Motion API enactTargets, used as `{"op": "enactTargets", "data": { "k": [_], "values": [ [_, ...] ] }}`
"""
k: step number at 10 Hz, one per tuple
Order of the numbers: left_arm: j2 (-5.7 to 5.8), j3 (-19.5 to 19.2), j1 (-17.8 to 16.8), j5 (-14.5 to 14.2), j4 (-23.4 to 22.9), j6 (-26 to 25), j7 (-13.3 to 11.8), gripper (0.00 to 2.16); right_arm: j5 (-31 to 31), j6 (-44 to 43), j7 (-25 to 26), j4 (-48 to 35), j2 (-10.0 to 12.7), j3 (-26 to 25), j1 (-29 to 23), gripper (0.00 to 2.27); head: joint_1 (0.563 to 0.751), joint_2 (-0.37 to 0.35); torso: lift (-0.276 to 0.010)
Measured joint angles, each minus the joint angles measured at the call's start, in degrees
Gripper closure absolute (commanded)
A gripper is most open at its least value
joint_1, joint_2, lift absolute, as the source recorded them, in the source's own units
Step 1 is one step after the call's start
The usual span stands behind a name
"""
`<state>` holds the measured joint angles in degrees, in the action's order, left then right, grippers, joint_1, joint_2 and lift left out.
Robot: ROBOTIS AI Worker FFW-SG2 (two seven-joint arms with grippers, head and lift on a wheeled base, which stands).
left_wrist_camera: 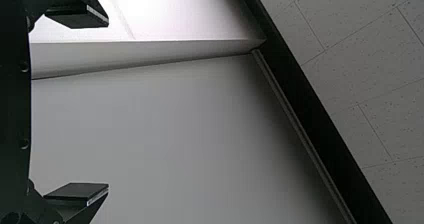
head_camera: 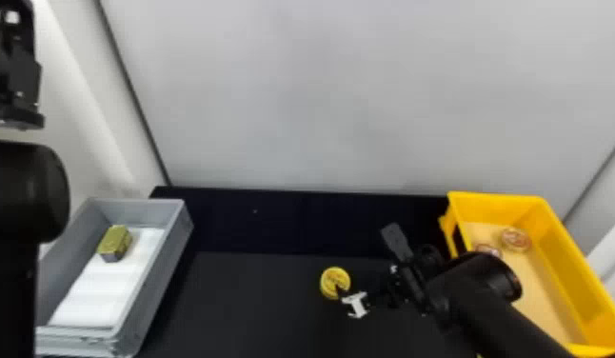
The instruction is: Pick up the round yellow can and place it in the yellow rectangular box
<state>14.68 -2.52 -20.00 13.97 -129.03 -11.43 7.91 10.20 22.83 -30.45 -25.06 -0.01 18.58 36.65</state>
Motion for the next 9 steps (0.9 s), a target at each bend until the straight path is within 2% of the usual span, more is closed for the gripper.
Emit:
{"op": "enactTargets", "data": {
  "k": [6,9],
  "values": [
    [0.13,-0.44,0.34,0.0,-0.63,-0.41,0.0,0.12,0.14,-2.64,0.33,-10.92,0.01,-1.19,-0.8,0.12,0.663,0.054,-0.01],
    [-0.12,0.01,0.01,0.0,-0.46,-0.37,0.1,0.12,-1.36,-2.59,-0.6,-10.98,0.01,1.73,0.56,0.12,0.663,0.054,-0.01]
  ]
}}
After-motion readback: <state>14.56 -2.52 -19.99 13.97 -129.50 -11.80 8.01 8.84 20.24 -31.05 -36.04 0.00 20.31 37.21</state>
